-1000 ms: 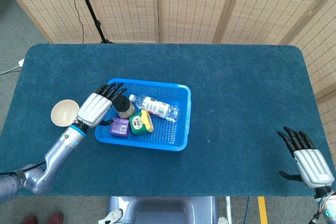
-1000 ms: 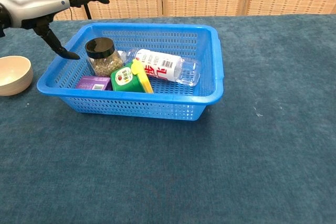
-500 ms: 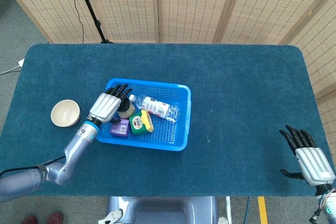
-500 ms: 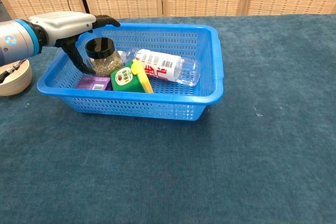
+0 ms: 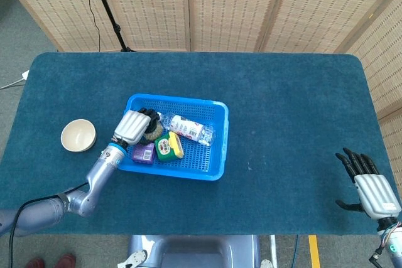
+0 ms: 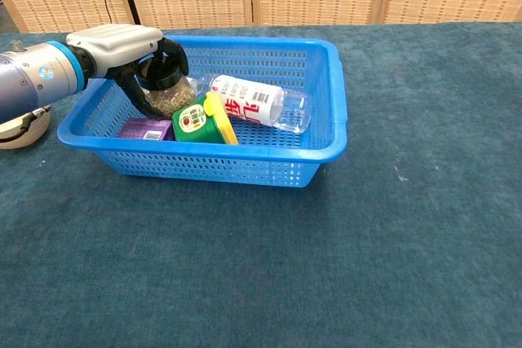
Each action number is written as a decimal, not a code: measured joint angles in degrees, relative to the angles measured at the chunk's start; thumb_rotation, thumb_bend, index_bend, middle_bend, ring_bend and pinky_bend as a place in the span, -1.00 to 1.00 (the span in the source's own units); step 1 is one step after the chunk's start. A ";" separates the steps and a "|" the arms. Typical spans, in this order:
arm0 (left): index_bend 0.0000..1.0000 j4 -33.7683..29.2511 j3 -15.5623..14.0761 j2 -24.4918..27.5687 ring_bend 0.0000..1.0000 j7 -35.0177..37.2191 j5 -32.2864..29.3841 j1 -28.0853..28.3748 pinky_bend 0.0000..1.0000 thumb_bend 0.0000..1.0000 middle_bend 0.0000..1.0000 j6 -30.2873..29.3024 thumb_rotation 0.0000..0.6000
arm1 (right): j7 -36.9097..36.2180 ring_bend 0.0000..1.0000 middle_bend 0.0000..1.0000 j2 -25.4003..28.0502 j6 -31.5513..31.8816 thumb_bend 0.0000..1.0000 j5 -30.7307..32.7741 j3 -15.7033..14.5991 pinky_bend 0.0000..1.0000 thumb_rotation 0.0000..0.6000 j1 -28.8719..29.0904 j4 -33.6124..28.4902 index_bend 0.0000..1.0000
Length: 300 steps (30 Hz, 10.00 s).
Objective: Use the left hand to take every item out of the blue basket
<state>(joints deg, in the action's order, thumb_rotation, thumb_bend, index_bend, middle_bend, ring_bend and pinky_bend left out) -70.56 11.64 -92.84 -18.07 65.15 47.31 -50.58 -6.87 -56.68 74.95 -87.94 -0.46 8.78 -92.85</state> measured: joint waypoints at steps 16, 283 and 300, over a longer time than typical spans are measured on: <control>0.30 -11.98 2.85 11.26 -0.03 6.09 7.77 -3.32 0.26 -0.30 -0.01 -11.54 1.00 | -0.03 -1.00 -1.00 0.36 0.75 -1.00 -1.03 -0.41 -1.00 1.00 -0.29 -0.67 -1.00; 0.11 -21.60 -7.75 14.21 -0.08 16.03 24.98 -1.07 0.07 -0.55 -0.07 -15.94 1.00 | -2.74 -1.00 -1.00 -0.29 -1.85 -1.00 2.20 1.09 -1.00 1.00 1.22 1.31 -1.00; 0.13 -1.84 -21.58 8.87 -0.09 34.78 53.89 -7.76 0.07 -0.55 -0.07 -37.05 1.00 | 0.36 -1.00 -1.00 -1.30 -2.12 -1.00 2.79 1.04 -1.00 1.00 1.25 0.83 -1.00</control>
<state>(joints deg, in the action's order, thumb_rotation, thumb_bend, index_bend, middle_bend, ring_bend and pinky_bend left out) -72.40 -9.94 -83.98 16.71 119.04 39.55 -87.63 -6.51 -57.98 72.83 -85.15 0.58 10.03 -92.02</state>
